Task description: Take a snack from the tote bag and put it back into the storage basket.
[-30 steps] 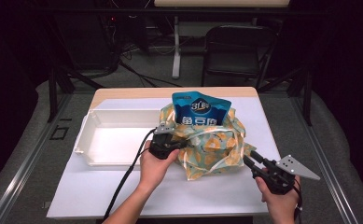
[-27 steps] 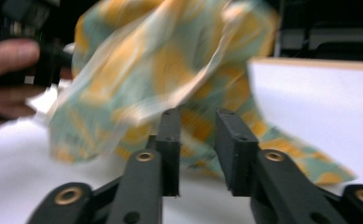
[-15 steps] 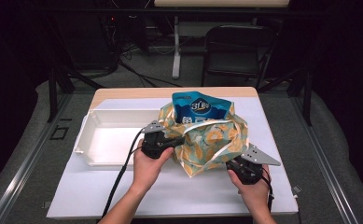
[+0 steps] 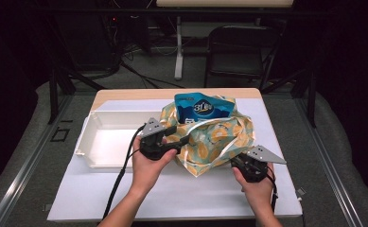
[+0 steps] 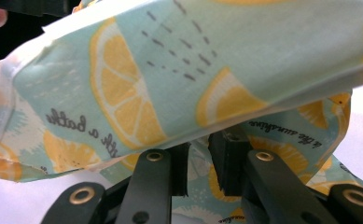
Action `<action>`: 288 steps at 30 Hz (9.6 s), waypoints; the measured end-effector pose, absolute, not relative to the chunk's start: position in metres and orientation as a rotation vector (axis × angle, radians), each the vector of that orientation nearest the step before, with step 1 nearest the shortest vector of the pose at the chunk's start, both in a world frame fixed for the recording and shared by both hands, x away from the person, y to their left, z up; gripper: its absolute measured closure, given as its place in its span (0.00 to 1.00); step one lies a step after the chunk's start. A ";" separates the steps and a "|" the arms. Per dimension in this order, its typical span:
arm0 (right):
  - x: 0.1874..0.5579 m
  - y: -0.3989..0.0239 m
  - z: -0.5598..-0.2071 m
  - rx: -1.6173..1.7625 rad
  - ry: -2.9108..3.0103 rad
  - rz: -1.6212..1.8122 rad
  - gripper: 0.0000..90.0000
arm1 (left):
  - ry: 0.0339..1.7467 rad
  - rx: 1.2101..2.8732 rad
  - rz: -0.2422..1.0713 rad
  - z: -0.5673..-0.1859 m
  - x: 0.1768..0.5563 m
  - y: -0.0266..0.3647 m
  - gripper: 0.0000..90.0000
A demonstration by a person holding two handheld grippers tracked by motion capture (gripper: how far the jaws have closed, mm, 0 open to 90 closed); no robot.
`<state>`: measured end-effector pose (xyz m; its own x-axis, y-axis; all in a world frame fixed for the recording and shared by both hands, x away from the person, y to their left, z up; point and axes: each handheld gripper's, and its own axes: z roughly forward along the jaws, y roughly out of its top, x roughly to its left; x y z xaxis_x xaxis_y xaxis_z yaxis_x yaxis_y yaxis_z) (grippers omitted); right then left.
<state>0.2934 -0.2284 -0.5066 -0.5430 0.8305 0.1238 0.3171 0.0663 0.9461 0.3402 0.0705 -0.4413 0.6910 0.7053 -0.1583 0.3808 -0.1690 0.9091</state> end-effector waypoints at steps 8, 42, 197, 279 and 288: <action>0.291 -0.229 -0.504 1.129 1.882 1.489 0.88 | 0.906 1.928 0.676 -0.449 0.353 0.033 0.38; 0.312 -0.216 -0.502 1.175 1.850 1.479 0.91 | 0.523 1.989 0.260 -0.502 0.312 0.045 0.93; 0.357 -0.256 -0.546 1.438 2.020 1.211 1.00 | 1.128 1.933 0.556 -0.527 0.338 0.073 0.99; 0.318 -0.241 -0.564 1.465 2.210 1.211 1.00 | 1.120 1.896 0.316 -0.532 0.314 0.090 0.74; 0.314 -0.237 -0.562 1.425 2.189 1.226 1.00 | 1.043 1.810 0.386 -0.494 0.321 0.067 0.53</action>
<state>0.3144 -0.2367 -0.5623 -0.4877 0.8446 0.2210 0.6296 0.1648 0.7593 0.3206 0.0673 -0.4944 0.5818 0.7929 -0.1812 0.4836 -0.1581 0.8609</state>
